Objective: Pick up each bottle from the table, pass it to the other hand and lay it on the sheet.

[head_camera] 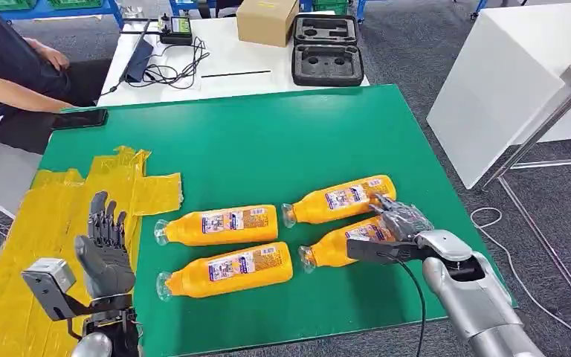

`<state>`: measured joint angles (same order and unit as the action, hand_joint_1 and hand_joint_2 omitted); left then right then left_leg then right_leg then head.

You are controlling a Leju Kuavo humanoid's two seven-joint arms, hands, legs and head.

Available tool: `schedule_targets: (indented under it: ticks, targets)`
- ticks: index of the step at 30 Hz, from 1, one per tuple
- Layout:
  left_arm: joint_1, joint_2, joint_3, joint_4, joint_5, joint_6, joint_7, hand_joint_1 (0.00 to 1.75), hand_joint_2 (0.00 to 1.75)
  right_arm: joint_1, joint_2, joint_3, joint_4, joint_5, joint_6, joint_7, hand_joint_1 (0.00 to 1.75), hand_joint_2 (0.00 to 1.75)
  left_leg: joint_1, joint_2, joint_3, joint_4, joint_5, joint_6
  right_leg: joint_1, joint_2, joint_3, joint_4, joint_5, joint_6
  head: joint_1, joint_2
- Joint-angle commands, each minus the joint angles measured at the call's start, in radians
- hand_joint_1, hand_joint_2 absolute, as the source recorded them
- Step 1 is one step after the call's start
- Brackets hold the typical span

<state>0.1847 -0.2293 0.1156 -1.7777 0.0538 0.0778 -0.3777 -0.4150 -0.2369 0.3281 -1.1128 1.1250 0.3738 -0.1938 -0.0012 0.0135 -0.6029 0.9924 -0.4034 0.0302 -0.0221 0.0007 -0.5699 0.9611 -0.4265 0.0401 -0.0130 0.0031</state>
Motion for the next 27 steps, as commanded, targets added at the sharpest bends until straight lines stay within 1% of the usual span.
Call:
schedule_targets:
  ticks: [1,3,6,7,8,9,10,11,12,13,14,15,17,18,19,22,23,24,25,26,27]
  targets:
    - [-0.012,-0.007,0.03,0.022,0.008,0.001,0.003,0.0,0.0,-0.024,-0.027,0.109,0.134,0.006,0.056,-0.025,0.0,1.75,0.002,-0.001,0.002,-0.001,-0.001,-0.002,0.002,0.0,0.003,-0.002,0.0,-0.002,0.0,0.0]
    - [-0.02,0.0,0.027,0.037,0.012,-0.006,0.005,0.0,0.0,0.03,-0.08,0.124,0.116,-0.013,0.06,-0.04,0.0,1.75,0.001,-0.002,0.002,-0.001,-0.001,-0.001,0.001,-0.001,0.003,-0.002,0.0,-0.002,0.0,0.0]
    - [-0.029,0.005,0.02,0.047,0.019,-0.004,0.003,0.0,0.0,0.166,-0.109,0.109,0.004,-0.025,0.08,-0.014,0.0,1.75,0.003,-0.008,0.005,-0.002,0.0,-0.002,0.003,-0.007,0.007,-0.005,-0.001,-0.002,0.0,0.0]
    - [-0.027,0.004,0.021,0.042,0.022,0.002,0.002,0.0,0.0,0.187,-0.109,0.109,-0.023,-0.025,0.088,-0.001,0.0,1.75,0.002,-0.008,0.008,-0.001,-0.001,-0.001,0.002,-0.007,0.007,-0.004,-0.002,-0.002,0.0,0.0]
    - [-0.024,0.004,0.021,0.036,0.024,0.006,0.001,0.0,0.0,0.199,-0.104,0.107,-0.037,-0.025,0.094,0.009,0.0,1.75,0.003,-0.01,0.008,0.0,-0.001,-0.002,0.002,-0.009,0.0,-0.003,-0.004,-0.002,0.0,0.0]
    - [-0.017,0.001,0.024,0.025,0.026,0.01,0.001,0.0,0.0,0.204,-0.095,0.107,-0.046,-0.023,0.108,0.02,0.0,1.75,0.003,-0.009,0.011,-0.002,-0.004,-0.002,0.002,-0.008,0.003,-0.005,-0.005,-0.001,0.0,0.0]
    - [-0.014,0.0,0.027,0.021,0.027,0.012,0.001,0.0,0.0,0.203,-0.092,0.109,-0.047,-0.021,0.111,0.023,0.0,1.75,0.002,-0.006,0.012,-0.001,-0.007,-0.001,0.001,-0.005,0.003,-0.003,-0.007,0.0,0.001,0.0]
    - [-0.007,-0.004,0.031,0.011,0.028,0.015,0.001,0.0,0.0,0.199,-0.081,0.11,-0.044,-0.018,0.121,0.031,0.0,1.75,0.003,-0.005,0.012,-0.001,-0.008,0.0,0.003,-0.004,0.003,-0.004,-0.006,-0.001,0.0,0.0]
    - [-0.003,-0.015,0.044,0.002,0.029,0.022,0.001,0.0,0.0,0.204,-0.067,0.11,-0.041,-0.002,0.169,0.062,0.0,1.75,0.003,-0.006,0.014,-0.002,-0.008,0.0,0.002,-0.004,0.006,-0.004,-0.007,0.0,0.0,0.0]
    - [-0.003,-0.017,0.048,-0.002,0.029,0.024,0.002,0.0,0.0,0.213,-0.063,0.107,-0.043,0.004,0.169,0.067,0.0,1.75,0.002,-0.005,0.014,-0.001,-0.008,0.001,0.002,-0.003,0.006,-0.003,-0.007,0.001,0.001,0.0]
    - [-0.003,-0.017,0.048,-0.002,0.029,0.024,0.002,0.0,0.0,0.216,-0.063,0.108,-0.041,0.005,0.171,0.069,0.0,1.75,0.003,-0.006,0.016,-0.003,-0.007,0.0,0.003,-0.004,0.01,-0.005,-0.008,0.0,-0.001,0.0]
    - [-0.004,-0.016,0.046,0.001,0.03,0.024,0.006,0.0,0.0,0.228,-0.069,0.102,-0.042,0.012,0.176,0.08,0.0,1.75,0.002,-0.005,0.017,-0.002,-0.008,0.0,0.002,-0.003,0.012,-0.004,-0.008,0.001,0.001,0.0]
    - [-0.007,-0.014,0.041,0.007,0.031,0.023,0.009,0.0,0.0,0.25,-0.084,0.088,-0.051,0.02,0.19,0.098,0.0,1.75,0.003,-0.007,0.02,-0.002,-0.009,-0.001,0.003,-0.006,0.013,-0.005,-0.009,0.001,0.0,0.0]
    - [-0.012,-0.012,0.033,0.014,0.031,0.017,0.015,0.0,0.0,0.274,-0.097,0.076,-0.056,0.03,0.195,0.124,0.0,1.75,0.002,-0.007,0.023,-0.002,-0.01,0.0,0.002,-0.006,0.015,-0.004,-0.011,0.001,0.0,0.0]
    - [-0.019,-0.008,0.025,0.025,0.032,0.013,0.019,0.0,0.0,0.315,-0.107,0.053,-0.092,0.034,0.198,0.142,0.0,1.75,0.003,-0.01,0.022,-0.002,-0.01,-0.001,0.003,-0.009,0.015,-0.005,-0.012,0.001,0.0,0.0]
    - [-0.038,0.002,0.004,0.052,0.032,0.012,0.021,0.0,0.0,0.419,-0.13,-0.001,-0.178,0.029,0.219,0.175,0.0,1.75,0.003,-0.014,0.025,-0.003,-0.01,0.0,0.002,-0.012,0.02,-0.007,-0.014,0.002,0.0,0.0]
    - [-0.042,0.003,-0.001,0.056,0.032,0.013,0.021,0.0,0.0,0.442,-0.138,-0.007,-0.2,0.029,0.22,0.178,0.31,1.75,0.003,-0.013,0.026,-0.002,-0.011,0.001,0.002,-0.012,0.02,-0.007,-0.015,0.002,0.0,0.0]
    - [-0.043,0.006,-0.004,0.057,0.035,0.015,0.022,0.0,0.0,0.469,-0.143,-0.018,-0.233,0.031,0.226,0.19,1.75,1.75,0.003,-0.018,0.026,-0.003,-0.011,0.0,0.003,-0.017,0.022,-0.009,-0.016,0.001,0.0,0.0]
    - [-0.042,0.007,-0.005,0.056,0.038,0.014,0.023,0.0,0.0,0.48,-0.149,-0.019,-0.242,0.031,0.227,0.191,1.75,1.75,0.003,-0.018,0.028,-0.002,-0.012,0.001,0.002,-0.016,0.023,-0.008,-0.017,0.001,0.0,0.0]
    - [-0.041,0.009,-0.004,0.055,0.041,0.013,0.024,0.0,0.0,0.491,-0.157,-0.02,-0.253,0.029,0.229,0.191,1.75,1.75,0.004,-0.02,0.028,-0.003,-0.012,0.001,0.003,-0.018,0.025,-0.011,-0.017,0.001,0.0,0.0]
    - [-0.04,0.011,-0.004,0.053,0.043,0.012,0.025,0.0,0.0,0.501,-0.169,-0.023,-0.266,0.022,0.233,0.194,1.75,1.75,0.004,-0.018,0.031,-0.002,-0.014,0.001,0.002,-0.016,0.029,-0.011,-0.019,0.004,0.001,0.0]
